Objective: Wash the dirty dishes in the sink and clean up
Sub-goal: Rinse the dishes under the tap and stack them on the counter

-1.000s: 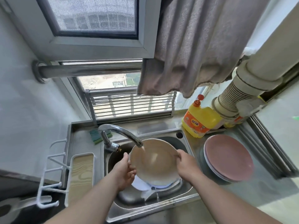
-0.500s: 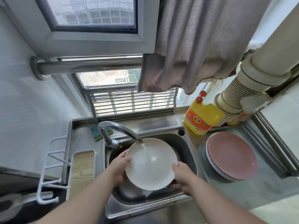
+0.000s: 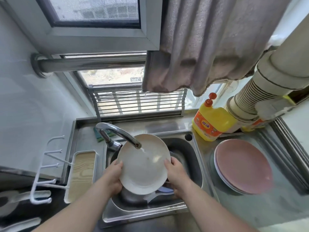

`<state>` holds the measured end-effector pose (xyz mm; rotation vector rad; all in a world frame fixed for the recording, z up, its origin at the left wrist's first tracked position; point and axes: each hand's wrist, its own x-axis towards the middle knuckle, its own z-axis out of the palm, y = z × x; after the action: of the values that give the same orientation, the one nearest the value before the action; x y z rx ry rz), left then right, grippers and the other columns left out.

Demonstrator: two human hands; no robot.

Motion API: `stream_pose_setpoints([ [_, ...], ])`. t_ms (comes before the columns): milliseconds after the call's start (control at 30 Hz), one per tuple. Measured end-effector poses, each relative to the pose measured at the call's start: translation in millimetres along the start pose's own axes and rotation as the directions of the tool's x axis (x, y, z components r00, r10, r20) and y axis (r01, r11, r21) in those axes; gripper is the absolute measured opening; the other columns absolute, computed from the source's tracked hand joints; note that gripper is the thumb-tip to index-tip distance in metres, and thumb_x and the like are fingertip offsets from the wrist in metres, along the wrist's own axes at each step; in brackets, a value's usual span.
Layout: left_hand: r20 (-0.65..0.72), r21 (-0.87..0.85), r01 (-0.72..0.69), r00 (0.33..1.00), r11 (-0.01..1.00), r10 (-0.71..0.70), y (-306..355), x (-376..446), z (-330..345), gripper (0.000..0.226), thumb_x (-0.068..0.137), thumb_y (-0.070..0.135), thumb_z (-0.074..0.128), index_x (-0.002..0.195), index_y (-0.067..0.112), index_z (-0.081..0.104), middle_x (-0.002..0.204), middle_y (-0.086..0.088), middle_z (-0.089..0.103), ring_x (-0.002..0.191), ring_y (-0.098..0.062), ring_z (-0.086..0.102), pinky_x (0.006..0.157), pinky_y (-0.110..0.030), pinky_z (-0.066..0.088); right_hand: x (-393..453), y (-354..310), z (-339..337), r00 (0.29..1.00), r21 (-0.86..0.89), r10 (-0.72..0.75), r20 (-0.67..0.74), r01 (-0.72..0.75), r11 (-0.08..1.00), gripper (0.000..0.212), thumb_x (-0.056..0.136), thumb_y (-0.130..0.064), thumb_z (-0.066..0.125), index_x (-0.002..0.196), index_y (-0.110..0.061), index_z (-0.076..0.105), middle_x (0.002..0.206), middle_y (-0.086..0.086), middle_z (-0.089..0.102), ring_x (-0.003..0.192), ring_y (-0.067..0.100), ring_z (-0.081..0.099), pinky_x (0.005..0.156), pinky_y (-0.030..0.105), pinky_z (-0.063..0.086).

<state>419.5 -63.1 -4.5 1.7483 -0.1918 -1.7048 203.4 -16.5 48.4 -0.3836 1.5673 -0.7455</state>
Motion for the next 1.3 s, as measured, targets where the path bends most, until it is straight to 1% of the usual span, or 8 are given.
stream_pose_setpoints([
  [200,0.056,0.026,0.389,0.919,0.921,-0.389,-49,-16,48,0.027,0.108,0.015,0.049,0.127,0.002,0.063,0.106,-0.026,0.075,0.081,-0.045,0.076,0.058,-0.06,0.063,-7,-29,-47,0.997,-0.162,-0.07,-0.013,0.067,0.984,0.041,0.099,-0.043,0.058,0.138,-0.041,0.046,0.123,0.0,0.06,0.1,0.027,0.065,0.063,0.034,0.06],
  [367,0.124,0.007,0.547,0.83,0.837,-0.543,-69,-28,82,0.042,0.096,0.009,0.041,0.131,-0.007,0.057,0.088,-0.029,0.071,0.063,-0.043,0.073,0.047,-0.05,0.062,0,-42,-74,0.993,0.004,0.046,-0.112,-0.046,0.999,0.063,0.094,-0.033,0.061,0.151,-0.043,0.035,0.12,0.01,0.055,0.09,0.031,0.067,0.075,0.049,0.066],
  [500,0.132,-0.081,0.482,0.873,0.872,-0.47,-67,-20,93,0.039,0.107,0.026,0.045,0.131,-0.003,0.058,0.112,-0.028,0.074,0.079,-0.044,0.077,0.054,-0.048,0.062,-8,-33,-87,0.992,-0.058,-0.108,-0.059,0.105,0.993,0.059,0.092,-0.029,0.062,0.141,-0.055,0.041,0.127,0.0,0.053,0.107,0.034,0.063,0.066,0.044,0.065],
  [633,0.035,0.014,0.514,0.857,0.858,-0.514,-81,-12,92,0.057,0.111,0.048,0.039,0.14,0.002,0.056,0.103,-0.023,0.076,0.072,-0.039,0.077,0.051,-0.047,0.062,-10,-15,-97,0.995,0.074,0.067,-0.071,-0.062,0.995,0.056,0.098,-0.025,0.059,0.146,-0.042,0.036,0.119,0.014,0.058,0.077,0.029,0.065,0.061,0.038,0.06],
  [867,0.042,0.118,0.515,0.851,0.849,-0.523,-88,-27,116,0.037,0.105,0.012,0.042,0.131,-0.003,0.064,0.082,-0.028,0.074,0.063,-0.042,0.074,0.048,-0.048,0.061,-15,4,-126,0.995,0.027,-0.016,-0.103,0.019,0.999,0.052,0.095,-0.024,0.06,0.139,-0.048,0.045,0.124,0.004,0.06,0.093,0.027,0.067,0.071,0.042,0.063],
  [933,0.092,0.169,0.482,0.861,0.86,-0.5,-88,-30,123,0.036,0.102,0.016,0.044,0.125,-0.005,0.063,0.092,-0.031,0.075,0.085,-0.046,0.074,0.071,-0.055,0.061,-13,6,-135,0.989,-0.028,-0.127,-0.074,0.125,0.992,0.053,0.093,-0.022,0.062,0.129,-0.057,0.048,0.125,-0.007,0.063,0.107,0.018,0.065,0.086,0.044,0.062],
  [1100,0.101,0.148,0.277,0.951,0.949,-0.293,-86,-30,157,0.036,0.106,0.038,0.054,0.124,0.008,0.063,0.103,-0.023,0.077,0.087,-0.045,0.075,0.063,-0.051,0.061,-24,11,-165,0.983,-0.005,-0.141,-0.115,0.141,0.99,0.053,0.1,-0.012,0.054,0.132,-0.054,0.052,0.118,-0.001,0.068,0.103,0.023,0.066,0.08,0.051,0.063],
  [1300,0.351,0.343,-0.034,0.932,0.939,-0.094,-80,-46,228,0.035,0.102,0.04,0.065,0.117,0.009,0.071,0.102,-0.017,0.079,0.085,-0.029,0.073,0.074,-0.039,0.059,-32,23,-256,0.826,-0.106,-0.163,-0.539,0.126,0.986,0.015,0.098,-0.039,0.061,0.099,-0.052,0.069,0.089,-0.001,0.077,0.082,0.023,0.072,0.071,0.05,0.064],
])
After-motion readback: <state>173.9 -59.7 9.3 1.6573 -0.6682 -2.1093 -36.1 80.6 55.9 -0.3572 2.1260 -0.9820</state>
